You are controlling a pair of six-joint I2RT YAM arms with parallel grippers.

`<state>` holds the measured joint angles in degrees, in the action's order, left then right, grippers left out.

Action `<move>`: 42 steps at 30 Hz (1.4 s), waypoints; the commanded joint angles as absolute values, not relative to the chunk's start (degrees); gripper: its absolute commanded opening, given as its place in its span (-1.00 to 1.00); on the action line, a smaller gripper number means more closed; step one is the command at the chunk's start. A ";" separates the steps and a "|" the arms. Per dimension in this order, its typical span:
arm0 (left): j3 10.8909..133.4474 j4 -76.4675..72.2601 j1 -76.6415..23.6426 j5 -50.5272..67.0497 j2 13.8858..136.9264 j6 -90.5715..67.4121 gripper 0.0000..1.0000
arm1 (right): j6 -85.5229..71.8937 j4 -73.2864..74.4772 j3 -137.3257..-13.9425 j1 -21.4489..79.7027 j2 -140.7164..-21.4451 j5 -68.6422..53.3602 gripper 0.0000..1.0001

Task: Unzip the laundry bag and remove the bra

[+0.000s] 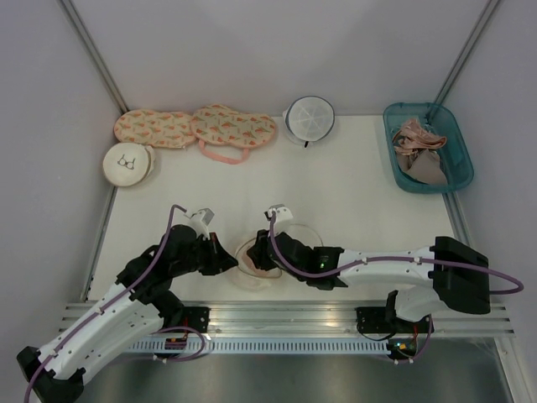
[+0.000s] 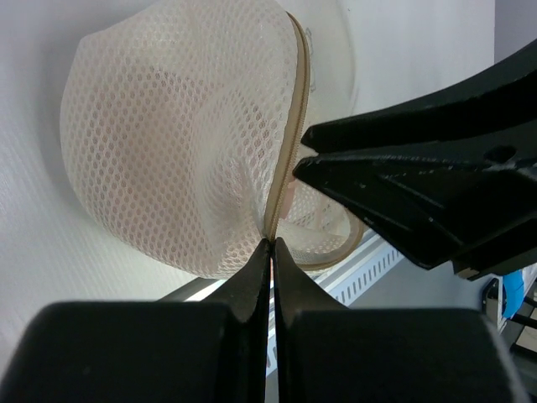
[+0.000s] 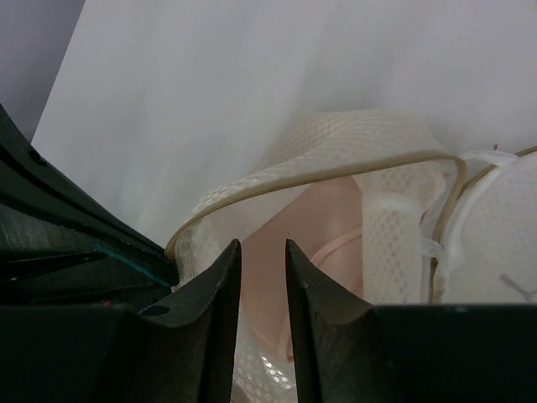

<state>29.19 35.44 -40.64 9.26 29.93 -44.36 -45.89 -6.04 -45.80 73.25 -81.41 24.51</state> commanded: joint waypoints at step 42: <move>29.27 34.37 -40.96 10.20 28.12 -46.49 -0.95 | -46.06 19.42 -64.16 85.69 -94.14 34.98 -0.99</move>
